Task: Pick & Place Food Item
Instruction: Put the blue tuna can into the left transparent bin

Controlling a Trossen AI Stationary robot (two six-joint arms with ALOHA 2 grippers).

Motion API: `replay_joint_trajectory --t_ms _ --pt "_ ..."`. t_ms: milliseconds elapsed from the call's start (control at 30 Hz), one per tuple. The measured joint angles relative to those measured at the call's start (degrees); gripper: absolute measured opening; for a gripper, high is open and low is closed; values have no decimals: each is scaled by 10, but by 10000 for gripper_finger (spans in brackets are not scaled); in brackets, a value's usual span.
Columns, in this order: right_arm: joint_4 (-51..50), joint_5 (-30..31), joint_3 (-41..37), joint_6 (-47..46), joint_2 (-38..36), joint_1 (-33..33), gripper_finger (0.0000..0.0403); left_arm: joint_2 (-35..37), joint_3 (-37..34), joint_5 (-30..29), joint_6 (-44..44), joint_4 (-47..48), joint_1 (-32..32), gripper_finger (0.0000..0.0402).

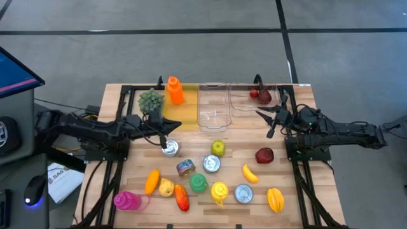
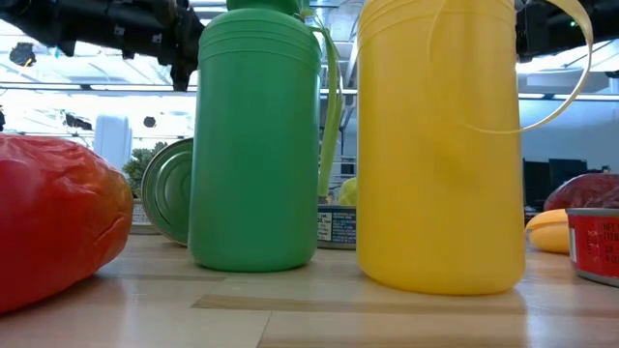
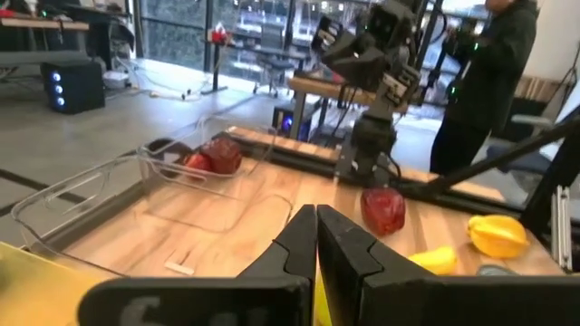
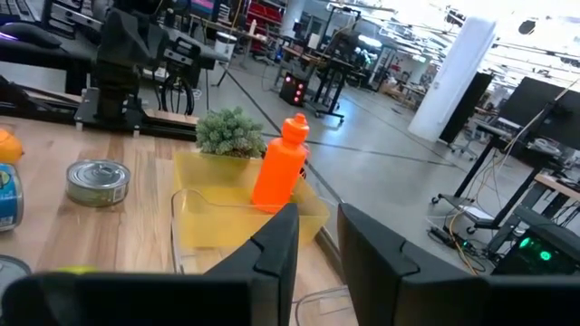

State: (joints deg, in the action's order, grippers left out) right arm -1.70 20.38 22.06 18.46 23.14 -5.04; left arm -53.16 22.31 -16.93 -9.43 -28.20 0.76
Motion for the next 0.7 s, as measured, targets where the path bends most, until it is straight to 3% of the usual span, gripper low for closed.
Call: replay_joint_trajectory --t_ms 300,567,700 --pt "0 0 0 0 0 0 76 -16 63 -55 -40 135 31 0" --pt "-1 0 0 0 0 0 76 -86 130 -73 -66 217 72 0" --pt "-1 0 0 0 0 0 76 -127 188 -76 -98 305 86 0"
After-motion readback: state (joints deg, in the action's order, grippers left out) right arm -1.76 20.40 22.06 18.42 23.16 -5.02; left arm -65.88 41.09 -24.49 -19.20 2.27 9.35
